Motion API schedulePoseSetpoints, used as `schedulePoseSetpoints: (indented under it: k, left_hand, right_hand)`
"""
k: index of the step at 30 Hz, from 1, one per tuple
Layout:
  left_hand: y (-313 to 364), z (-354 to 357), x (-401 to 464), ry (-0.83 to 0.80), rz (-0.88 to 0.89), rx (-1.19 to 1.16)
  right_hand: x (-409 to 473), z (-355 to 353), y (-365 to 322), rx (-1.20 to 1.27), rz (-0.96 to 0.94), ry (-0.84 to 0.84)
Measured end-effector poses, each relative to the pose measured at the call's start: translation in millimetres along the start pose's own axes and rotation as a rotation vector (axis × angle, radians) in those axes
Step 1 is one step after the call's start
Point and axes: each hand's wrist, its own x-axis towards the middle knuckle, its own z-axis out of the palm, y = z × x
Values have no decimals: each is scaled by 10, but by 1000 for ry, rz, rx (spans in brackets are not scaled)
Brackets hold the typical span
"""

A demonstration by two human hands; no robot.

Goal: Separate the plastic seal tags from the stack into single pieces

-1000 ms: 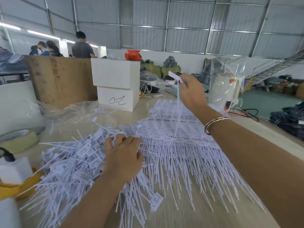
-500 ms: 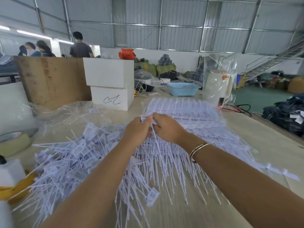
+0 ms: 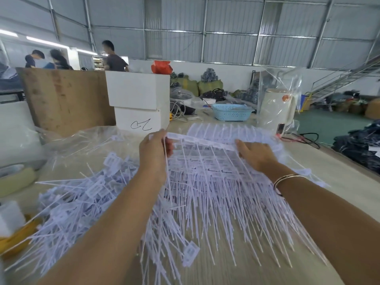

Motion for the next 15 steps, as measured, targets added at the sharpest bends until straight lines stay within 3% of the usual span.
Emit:
schedulePoseSetpoints:
  k: [4, 7, 11, 12, 15]
  left_hand:
    - [77, -80, 38, 31, -15, -143]
    - [73, -78, -21, -70, -64, -317]
    - [48, -72, -42, -38, -111, -341]
    - [44, -93, -23, -5, -111, -294]
    - [0, -165, 35, 59, -89, -139]
  right_hand:
    - [41, -123, 336, -89, 146, -19]
    - [113, -83, 407, -68, 185, 9]
    - [119, -142, 521, 436, 142, -69]
    - [95, -173, 550, 450, 75, -96]
    - [108, -172, 659, -76, -20, -122]
